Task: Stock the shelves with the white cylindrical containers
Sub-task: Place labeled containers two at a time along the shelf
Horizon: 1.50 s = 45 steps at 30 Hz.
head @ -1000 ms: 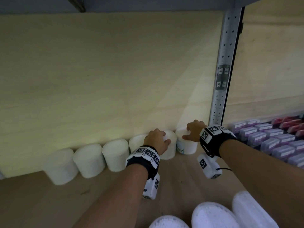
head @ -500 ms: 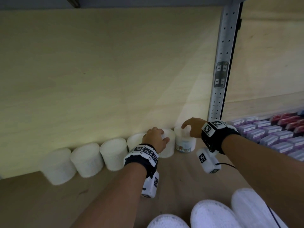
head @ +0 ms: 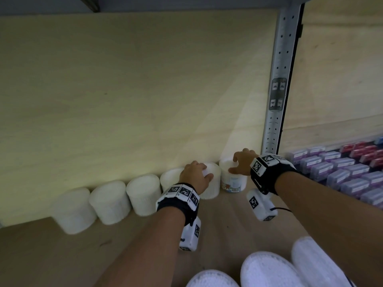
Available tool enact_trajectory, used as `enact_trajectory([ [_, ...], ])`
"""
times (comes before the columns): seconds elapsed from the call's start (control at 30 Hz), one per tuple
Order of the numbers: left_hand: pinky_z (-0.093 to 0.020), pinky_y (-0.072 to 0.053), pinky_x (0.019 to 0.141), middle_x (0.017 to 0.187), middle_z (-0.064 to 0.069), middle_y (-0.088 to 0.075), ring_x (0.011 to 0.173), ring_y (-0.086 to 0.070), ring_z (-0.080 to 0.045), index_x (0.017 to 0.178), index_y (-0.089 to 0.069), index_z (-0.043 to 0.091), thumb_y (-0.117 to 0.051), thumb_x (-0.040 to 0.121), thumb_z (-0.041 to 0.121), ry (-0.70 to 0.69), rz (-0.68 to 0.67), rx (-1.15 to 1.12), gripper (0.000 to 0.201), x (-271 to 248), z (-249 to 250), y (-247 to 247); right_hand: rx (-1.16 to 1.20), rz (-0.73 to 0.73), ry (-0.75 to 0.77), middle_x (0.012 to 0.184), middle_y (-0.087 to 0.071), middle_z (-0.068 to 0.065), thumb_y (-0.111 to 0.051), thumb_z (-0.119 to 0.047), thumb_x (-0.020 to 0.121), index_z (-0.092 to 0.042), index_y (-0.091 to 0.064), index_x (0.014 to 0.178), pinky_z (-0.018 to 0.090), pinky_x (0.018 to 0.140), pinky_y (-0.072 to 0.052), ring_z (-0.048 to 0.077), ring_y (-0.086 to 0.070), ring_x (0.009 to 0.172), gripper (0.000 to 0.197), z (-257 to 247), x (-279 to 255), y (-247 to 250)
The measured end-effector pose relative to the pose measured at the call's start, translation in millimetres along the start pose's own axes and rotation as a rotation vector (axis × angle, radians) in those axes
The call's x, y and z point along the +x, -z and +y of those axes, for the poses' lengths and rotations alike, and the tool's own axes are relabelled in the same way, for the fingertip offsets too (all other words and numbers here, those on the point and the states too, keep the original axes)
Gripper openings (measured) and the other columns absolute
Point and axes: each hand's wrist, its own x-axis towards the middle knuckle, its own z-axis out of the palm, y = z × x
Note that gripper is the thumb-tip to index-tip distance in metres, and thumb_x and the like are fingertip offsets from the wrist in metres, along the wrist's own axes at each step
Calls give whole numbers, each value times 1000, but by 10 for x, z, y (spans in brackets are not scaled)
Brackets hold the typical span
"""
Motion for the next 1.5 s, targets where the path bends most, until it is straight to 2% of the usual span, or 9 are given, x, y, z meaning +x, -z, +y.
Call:
enact_trajectory([
  [0.13,-39,-39,105,132,-9,-49,124,-45,-27,132,-52,12,-55,92,37,2,4,-10,48,11,-7,-7,54,-9,48,142,-42,8,-56,-24,92,-19,-49,135,35,105,-38,28,-41,132,43,24,-20,26],
  [0.27,-39,-38,106,132,-9,-49,125,-45,-27,133,-52,11,-54,92,37,-2,6,-7,48,7,-11,-10,139,-44,83,147,-41,6,-43,-1,91,-20,-52,135,30,102,-42,26,-45,132,48,28,-50,85],
  [0.43,-39,-39,105,132,-8,-50,125,-45,-26,133,-52,12,-54,92,38,0,12,-21,48,4,-16,-19,92,67,29,137,-46,9,-54,-28,93,-18,-51,132,35,101,-39,30,-42,127,41,28,-26,82],
  [0.53,-39,-39,105,131,-9,-50,124,-46,-26,132,-53,12,-55,92,37,-1,14,-22,48,6,-19,-20,63,38,11,134,-46,12,-57,-47,89,-15,-51,130,38,100,-40,31,-45,124,53,29,2,28],
  [0.7,-39,-39,105,130,-9,-50,123,-46,-27,131,-53,12,-55,92,38,3,13,-27,47,6,-15,-20,23,12,18,132,-46,14,-59,-55,85,-13,-51,129,40,99,-42,32,-48,120,61,27,81,-23],
  [0.87,-39,-39,105,131,-8,-50,124,-46,-26,132,-53,12,-55,92,38,6,18,-24,47,2,-3,-15,25,2,51,135,-48,10,-63,-45,86,-13,-52,129,38,103,-41,28,-47,124,55,24,85,17],
  [1.0,-38,-38,105,132,-8,-49,124,-44,-26,132,-53,12,-54,92,37,3,17,-15,47,-9,3,-9,55,-13,125,132,-54,8,-69,-22,81,-17,-59,125,31,92,-47,25,-55,116,46,40,83,70],
  [1.13,-37,-38,105,132,-8,-49,125,-45,-26,132,-53,12,-54,92,37,3,20,-19,47,-11,4,-7,44,-38,170,136,-53,8,-57,-3,84,-19,-60,128,31,95,-48,26,-55,120,47,52,59,123],
  [1.5,-38,-37,105,132,-8,-49,125,-44,-27,133,-51,12,-52,93,37,-2,15,16,47,-22,23,-14,68,-20,196,142,-49,7,-51,0,86,-15,-54,135,32,107,-41,25,-48,130,51,97,40,106],
])
